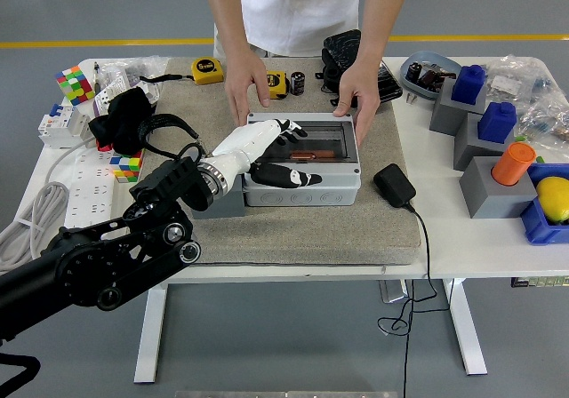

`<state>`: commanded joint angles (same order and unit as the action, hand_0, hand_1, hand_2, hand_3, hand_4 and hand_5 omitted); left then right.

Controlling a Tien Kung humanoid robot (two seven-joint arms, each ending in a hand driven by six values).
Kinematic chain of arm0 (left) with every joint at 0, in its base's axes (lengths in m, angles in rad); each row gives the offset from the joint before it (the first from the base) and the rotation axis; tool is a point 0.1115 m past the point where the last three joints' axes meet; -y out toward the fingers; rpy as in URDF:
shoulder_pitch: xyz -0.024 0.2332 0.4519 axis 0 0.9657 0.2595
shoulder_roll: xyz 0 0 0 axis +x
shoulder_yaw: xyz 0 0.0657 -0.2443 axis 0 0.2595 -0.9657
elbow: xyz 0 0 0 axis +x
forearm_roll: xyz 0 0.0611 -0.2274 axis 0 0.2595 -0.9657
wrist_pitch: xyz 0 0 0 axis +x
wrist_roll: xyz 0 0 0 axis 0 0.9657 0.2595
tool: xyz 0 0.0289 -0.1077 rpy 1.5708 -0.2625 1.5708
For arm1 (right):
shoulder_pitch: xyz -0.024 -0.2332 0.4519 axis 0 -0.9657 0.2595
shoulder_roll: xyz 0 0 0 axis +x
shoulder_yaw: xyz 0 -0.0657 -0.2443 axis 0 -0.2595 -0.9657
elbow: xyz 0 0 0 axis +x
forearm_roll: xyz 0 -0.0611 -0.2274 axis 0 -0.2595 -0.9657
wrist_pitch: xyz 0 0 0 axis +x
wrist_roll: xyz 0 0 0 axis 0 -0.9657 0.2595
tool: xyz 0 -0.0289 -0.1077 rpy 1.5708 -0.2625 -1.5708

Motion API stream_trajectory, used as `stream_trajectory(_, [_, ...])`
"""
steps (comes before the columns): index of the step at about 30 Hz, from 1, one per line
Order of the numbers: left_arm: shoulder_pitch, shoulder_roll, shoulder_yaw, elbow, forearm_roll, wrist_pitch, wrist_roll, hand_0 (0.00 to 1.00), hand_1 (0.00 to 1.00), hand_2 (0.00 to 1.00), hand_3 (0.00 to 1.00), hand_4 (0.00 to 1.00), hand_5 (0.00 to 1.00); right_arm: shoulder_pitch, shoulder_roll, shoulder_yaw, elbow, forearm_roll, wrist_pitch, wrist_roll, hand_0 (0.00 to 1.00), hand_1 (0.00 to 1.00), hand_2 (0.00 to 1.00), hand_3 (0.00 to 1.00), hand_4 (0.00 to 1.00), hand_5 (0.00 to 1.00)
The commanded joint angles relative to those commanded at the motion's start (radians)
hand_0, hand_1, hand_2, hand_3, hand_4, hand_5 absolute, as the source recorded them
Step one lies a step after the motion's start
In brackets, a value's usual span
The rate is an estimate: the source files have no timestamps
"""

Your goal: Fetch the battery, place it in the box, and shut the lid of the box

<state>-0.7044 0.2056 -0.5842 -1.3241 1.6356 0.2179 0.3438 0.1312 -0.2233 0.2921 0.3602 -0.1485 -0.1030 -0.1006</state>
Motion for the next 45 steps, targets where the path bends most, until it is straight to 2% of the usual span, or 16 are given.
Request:
stream_trajectory(6, [0.039,-0.001,-0.087,-0.031,-0.03,0.041,-0.048,0.62,0.729,0.712,0.78,0.998,0.518,0.001,0.002,-0.001,-0.001,0.002,0.001,0.0,0.643,0.692,0.722,0.766,0.998,0.662])
stream_trajectory(9, [0.071,-0.004,-0.143,-0.035,-0.08,0.073,-0.091,0.626,0.735,0.716,0.781,0.998,0.513,0.0,0.002,-0.005,-0.002,0.008,0.001,0.001,0.643,0.691,0.723,0.766,0.998,0.663])
stream_trajectory(14, [0.145,-0.008,-0.258,-0.045,-0.212,0.135,-0.183,0.631,0.734,0.711,0.772,0.998,0.506,0.0,0.003,-0.016,-0.008,0.019,0.003,-0.001,0.643,0.691,0.722,0.766,0.998,0.662])
stream_trajectory(23, [0.268,-0.015,-0.428,-0.077,-0.46,0.175,-0.326,0.634,0.728,0.701,0.766,0.995,0.497,-0.001,0.001,-0.02,-0.014,0.03,0.004,-0.003,0.643,0.691,0.723,0.766,0.998,0.662])
stream_trajectory(28, [0.314,-0.017,-0.48,-0.09,-0.543,0.169,-0.38,0.655,0.723,0.693,0.759,0.996,0.496,0.003,-0.002,-0.014,-0.014,0.028,0.004,-0.004,0.643,0.692,0.723,0.766,0.998,0.662])
stream_trajectory(34, [0.343,-0.012,-0.518,-0.098,-0.615,0.149,-0.435,0.657,0.718,0.685,0.755,0.998,0.498,0.005,-0.002,-0.013,-0.015,0.027,0.004,-0.005,0.642,0.692,0.722,0.766,0.998,0.662])
stream_trajectory(40, [0.342,-0.003,-0.553,-0.1,-0.642,0.14,-0.455,0.669,0.714,0.681,0.751,0.995,0.493,0.031,0.001,-0.035,-0.014,0.035,0.006,-0.006,0.642,0.692,0.723,0.766,0.998,0.661])
stream_trajectory(45, [0.34,0.012,-0.548,-0.098,-0.641,0.134,-0.448,0.668,0.712,0.683,0.75,0.992,0.481,0.036,-0.011,-0.057,-0.013,0.039,0.006,-0.009,0.642,0.692,0.723,0.766,0.998,0.661])
